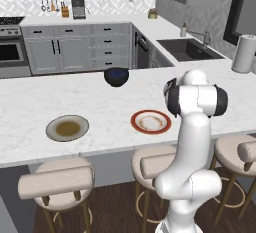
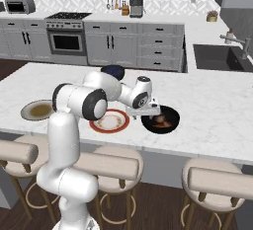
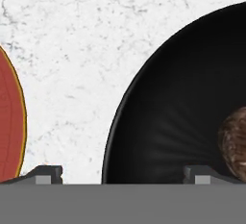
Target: Pick the chicken drumstick and mushroom from their plates and place them in the bowl. Then put the bowl in the fridge.
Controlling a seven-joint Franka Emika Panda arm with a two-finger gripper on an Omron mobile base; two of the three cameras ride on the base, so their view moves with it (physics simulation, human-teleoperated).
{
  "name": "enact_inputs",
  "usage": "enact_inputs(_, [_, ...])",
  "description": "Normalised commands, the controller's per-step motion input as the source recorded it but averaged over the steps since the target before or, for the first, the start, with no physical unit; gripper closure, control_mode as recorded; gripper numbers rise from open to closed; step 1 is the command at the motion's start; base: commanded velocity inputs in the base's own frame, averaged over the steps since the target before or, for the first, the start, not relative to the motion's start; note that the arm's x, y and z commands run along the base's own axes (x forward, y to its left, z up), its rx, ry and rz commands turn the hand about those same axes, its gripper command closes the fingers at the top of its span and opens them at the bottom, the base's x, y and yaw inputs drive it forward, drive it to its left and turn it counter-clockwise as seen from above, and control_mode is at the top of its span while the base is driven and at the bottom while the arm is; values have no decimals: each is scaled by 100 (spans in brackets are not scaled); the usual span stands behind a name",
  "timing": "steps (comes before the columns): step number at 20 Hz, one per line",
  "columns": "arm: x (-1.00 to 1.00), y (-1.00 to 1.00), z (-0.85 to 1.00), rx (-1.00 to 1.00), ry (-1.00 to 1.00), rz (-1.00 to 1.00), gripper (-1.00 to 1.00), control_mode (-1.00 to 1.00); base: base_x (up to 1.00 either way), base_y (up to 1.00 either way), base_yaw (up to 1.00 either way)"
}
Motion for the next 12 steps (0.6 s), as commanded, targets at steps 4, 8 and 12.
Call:
enact_inputs(4, [4, 0, -29, -1, -8, 0, 100, -100, 0, 0, 0])
enact_inputs(8, [5, -3, -21, -2, -7, 0, 100, -100, 0, 0, 0])
enact_inputs(12, [0, -3, -3, 0, -5, 0, 100, -100, 0, 0, 0])
